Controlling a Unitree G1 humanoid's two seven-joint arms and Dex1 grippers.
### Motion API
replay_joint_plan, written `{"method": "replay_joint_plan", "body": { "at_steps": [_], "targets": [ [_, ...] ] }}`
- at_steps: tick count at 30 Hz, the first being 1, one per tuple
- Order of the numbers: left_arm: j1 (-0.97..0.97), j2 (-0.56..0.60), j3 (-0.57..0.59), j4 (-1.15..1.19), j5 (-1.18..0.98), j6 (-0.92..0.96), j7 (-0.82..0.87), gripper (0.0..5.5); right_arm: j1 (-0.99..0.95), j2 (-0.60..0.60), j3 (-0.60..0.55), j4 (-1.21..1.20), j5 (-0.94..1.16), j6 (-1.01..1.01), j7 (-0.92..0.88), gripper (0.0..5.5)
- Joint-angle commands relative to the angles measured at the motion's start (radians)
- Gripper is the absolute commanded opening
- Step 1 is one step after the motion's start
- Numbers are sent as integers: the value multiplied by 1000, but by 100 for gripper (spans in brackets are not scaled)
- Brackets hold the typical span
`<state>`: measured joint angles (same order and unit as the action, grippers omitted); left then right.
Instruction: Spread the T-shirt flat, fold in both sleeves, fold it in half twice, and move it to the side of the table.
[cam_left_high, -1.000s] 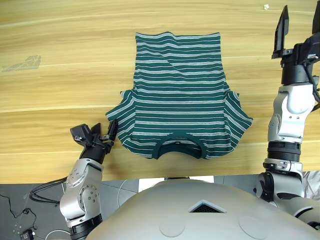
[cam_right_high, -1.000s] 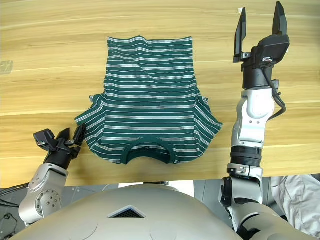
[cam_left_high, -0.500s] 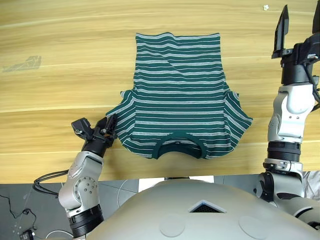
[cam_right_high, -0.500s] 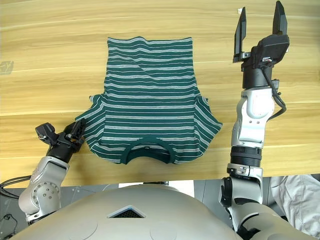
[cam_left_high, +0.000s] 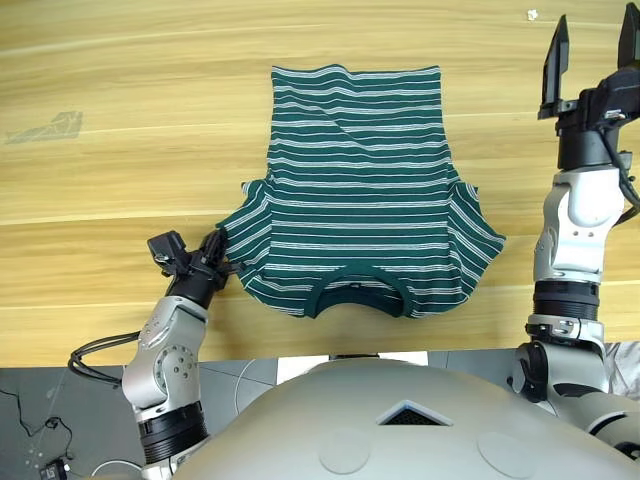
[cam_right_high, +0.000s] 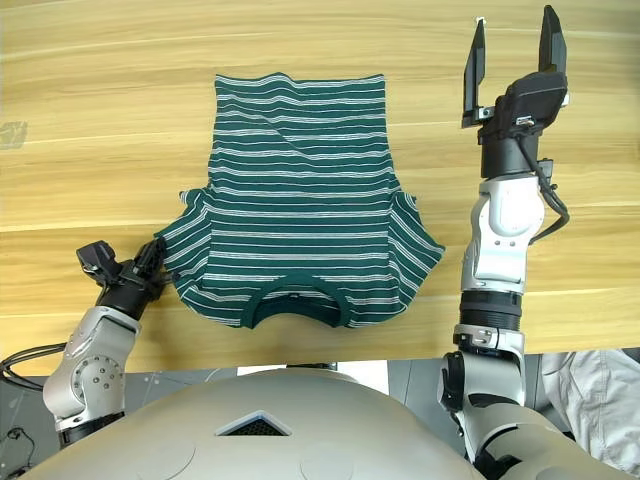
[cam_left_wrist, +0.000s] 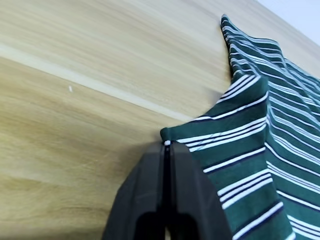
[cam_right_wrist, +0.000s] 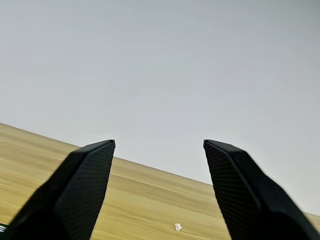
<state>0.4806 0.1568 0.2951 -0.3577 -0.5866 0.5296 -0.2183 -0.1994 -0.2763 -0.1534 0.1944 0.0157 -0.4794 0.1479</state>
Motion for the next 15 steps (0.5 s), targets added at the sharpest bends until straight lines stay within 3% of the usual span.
{"method": "replay_joint_plan", "body": {
  "at_steps": [1,6,15],
  "targets": [
    [20,5,-24,23,51,-15,3,3,-14,1,6,13,-12,-13,-7,328],
    [53,0,-52,-8,115,-138,-32,3,-14,0,9,13,-15,-15,-7,328],
    [113,65,-211,-59,304,-386,-167,3,-17,-2,21,24,-19,-22,-2,328]
  ]
}}
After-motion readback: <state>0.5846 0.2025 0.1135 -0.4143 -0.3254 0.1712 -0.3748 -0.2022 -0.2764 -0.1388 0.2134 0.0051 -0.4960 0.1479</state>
